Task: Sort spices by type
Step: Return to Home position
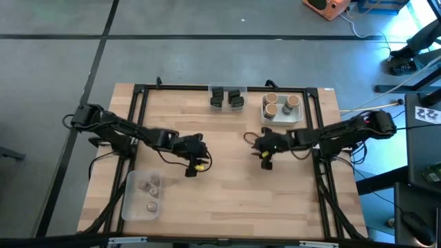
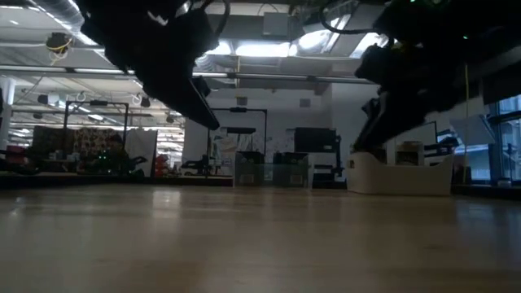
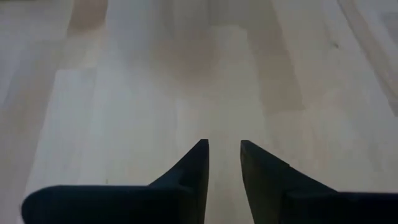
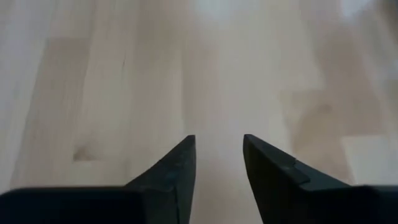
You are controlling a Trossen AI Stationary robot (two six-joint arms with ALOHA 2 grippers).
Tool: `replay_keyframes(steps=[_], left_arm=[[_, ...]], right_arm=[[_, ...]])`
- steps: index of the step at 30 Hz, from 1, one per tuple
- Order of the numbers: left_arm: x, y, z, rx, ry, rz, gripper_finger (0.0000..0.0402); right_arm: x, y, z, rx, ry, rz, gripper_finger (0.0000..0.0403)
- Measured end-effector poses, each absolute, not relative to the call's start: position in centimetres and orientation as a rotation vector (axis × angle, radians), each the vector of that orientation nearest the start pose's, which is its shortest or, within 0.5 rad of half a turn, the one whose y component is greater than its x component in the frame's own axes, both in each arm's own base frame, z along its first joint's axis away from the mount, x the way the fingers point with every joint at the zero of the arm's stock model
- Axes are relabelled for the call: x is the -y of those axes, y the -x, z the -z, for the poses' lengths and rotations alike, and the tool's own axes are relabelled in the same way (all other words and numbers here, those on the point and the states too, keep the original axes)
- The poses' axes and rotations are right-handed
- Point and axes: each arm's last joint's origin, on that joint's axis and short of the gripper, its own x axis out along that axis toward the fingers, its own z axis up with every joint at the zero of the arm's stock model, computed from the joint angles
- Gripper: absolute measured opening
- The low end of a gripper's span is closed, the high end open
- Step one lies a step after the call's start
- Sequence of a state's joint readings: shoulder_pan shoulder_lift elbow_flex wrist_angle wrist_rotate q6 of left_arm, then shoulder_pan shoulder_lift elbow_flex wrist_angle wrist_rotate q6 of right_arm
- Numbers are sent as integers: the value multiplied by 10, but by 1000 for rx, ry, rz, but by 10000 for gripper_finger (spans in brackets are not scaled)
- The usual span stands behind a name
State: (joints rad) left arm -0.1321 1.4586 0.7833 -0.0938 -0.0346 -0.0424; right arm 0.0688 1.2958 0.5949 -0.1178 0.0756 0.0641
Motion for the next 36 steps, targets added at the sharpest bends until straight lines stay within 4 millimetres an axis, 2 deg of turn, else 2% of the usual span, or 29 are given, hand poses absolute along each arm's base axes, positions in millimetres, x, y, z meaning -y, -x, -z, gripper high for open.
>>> replay_keyframes(steps=[6,9,16,24,30,36], left_arm=[[17,-275,-193,-650,-16,30,57],[7,-265,-195,-578,2,-3,47],[-8,-236,-198,-437,60,-72,26],[-19,-215,-197,-403,78,-125,11],[-21,-215,-197,-398,129,-143,13],[-21,-215,-198,-398,70,-131,5]], right_arm=[[18,-236,-184,-666,9,18,117],[33,-231,-178,-564,-9,-4,111],[58,-209,-157,-526,-88,-9,101],[64,-188,-159,-475,-105,-2,98],[63,-171,-168,-398,-83,32,98],[58,-155,-175,-371,-77,49,98]])
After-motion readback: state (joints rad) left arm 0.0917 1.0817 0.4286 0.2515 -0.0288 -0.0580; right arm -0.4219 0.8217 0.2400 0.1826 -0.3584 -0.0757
